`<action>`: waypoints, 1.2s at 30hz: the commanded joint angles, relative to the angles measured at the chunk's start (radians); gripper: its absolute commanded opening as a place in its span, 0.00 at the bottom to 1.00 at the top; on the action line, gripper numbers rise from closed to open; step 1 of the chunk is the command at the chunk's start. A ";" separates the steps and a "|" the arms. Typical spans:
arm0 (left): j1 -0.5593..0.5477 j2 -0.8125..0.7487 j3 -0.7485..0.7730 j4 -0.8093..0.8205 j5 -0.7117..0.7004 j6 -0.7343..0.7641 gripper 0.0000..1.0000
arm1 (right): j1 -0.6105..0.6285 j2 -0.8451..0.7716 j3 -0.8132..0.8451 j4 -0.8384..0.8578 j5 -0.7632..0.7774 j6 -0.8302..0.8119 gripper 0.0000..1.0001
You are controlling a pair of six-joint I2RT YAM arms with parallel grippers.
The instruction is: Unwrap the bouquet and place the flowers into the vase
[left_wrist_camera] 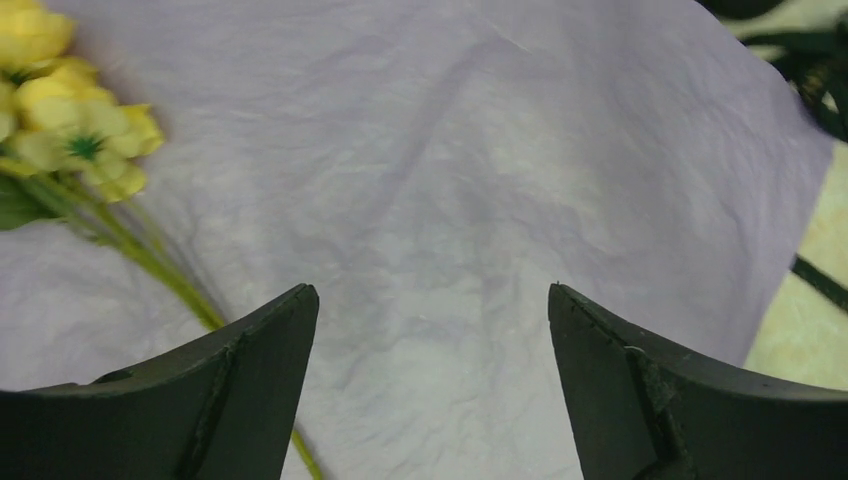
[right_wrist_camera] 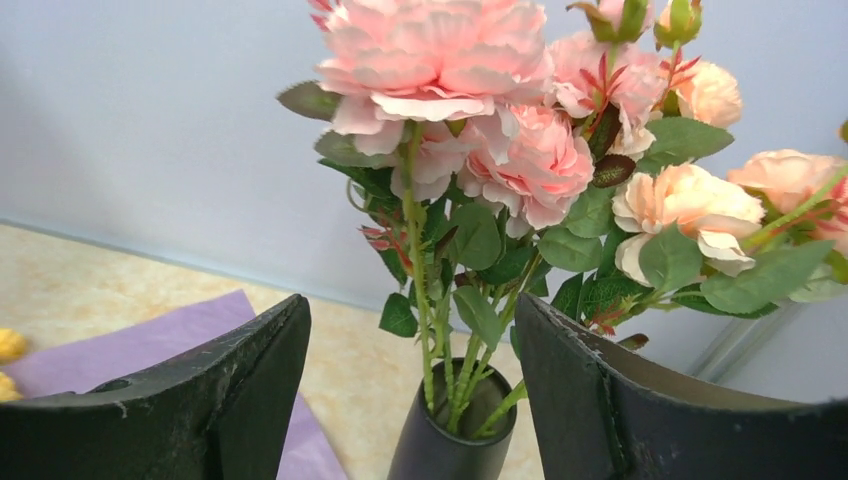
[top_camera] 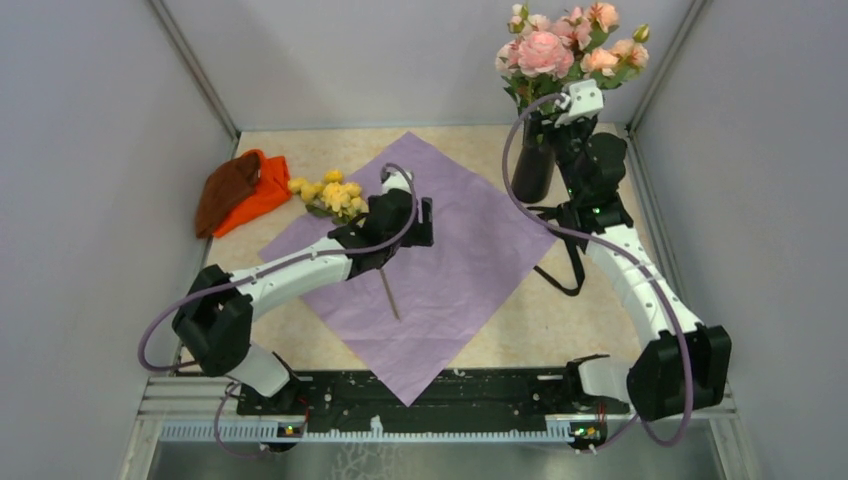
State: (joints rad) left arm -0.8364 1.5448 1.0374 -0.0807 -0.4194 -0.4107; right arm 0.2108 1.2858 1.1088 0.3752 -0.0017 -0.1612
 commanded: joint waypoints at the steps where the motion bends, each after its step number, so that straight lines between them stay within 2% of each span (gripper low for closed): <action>1: 0.120 -0.013 0.060 -0.238 -0.059 -0.225 0.88 | -0.007 -0.126 -0.070 0.120 -0.071 0.094 0.74; 3: 0.172 0.002 0.064 -0.290 -0.056 -0.285 0.86 | -0.008 -0.144 -0.089 0.141 -0.094 0.123 0.74; 6: 0.236 0.046 0.091 -0.364 -0.043 -0.367 0.75 | -0.008 -0.160 -0.097 0.137 -0.135 0.153 0.74; 8: 0.261 0.087 0.116 -0.407 -0.027 -0.403 0.72 | -0.008 -0.176 -0.118 0.157 -0.157 0.205 0.74; 12: 0.286 0.183 0.171 -0.456 0.017 -0.436 0.70 | 0.017 -0.184 -0.167 0.224 -0.229 0.296 0.72; 22: 0.294 0.321 0.218 -0.460 -0.014 -0.467 0.68 | 0.123 -0.151 -0.166 0.163 -0.205 0.244 0.72; 26: 0.303 0.345 0.216 -0.455 -0.009 -0.467 0.62 | 0.125 -0.148 -0.177 0.167 -0.202 0.243 0.72; 28: 0.305 0.348 0.214 -0.447 -0.005 -0.463 0.52 | 0.125 -0.146 -0.178 0.167 -0.197 0.241 0.72; 33: 0.306 0.337 0.209 -0.421 0.026 -0.413 0.01 | 0.125 -0.137 -0.181 0.171 -0.192 0.239 0.72; 36: 0.299 0.292 0.204 -0.425 0.006 -0.399 0.00 | 0.125 -0.125 -0.179 0.172 -0.195 0.241 0.72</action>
State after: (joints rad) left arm -0.5339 1.8847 1.2297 -0.4931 -0.4107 -0.8059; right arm 0.3313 1.1461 0.9291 0.5087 -0.1951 0.0799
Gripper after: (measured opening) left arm 0.020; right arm 0.723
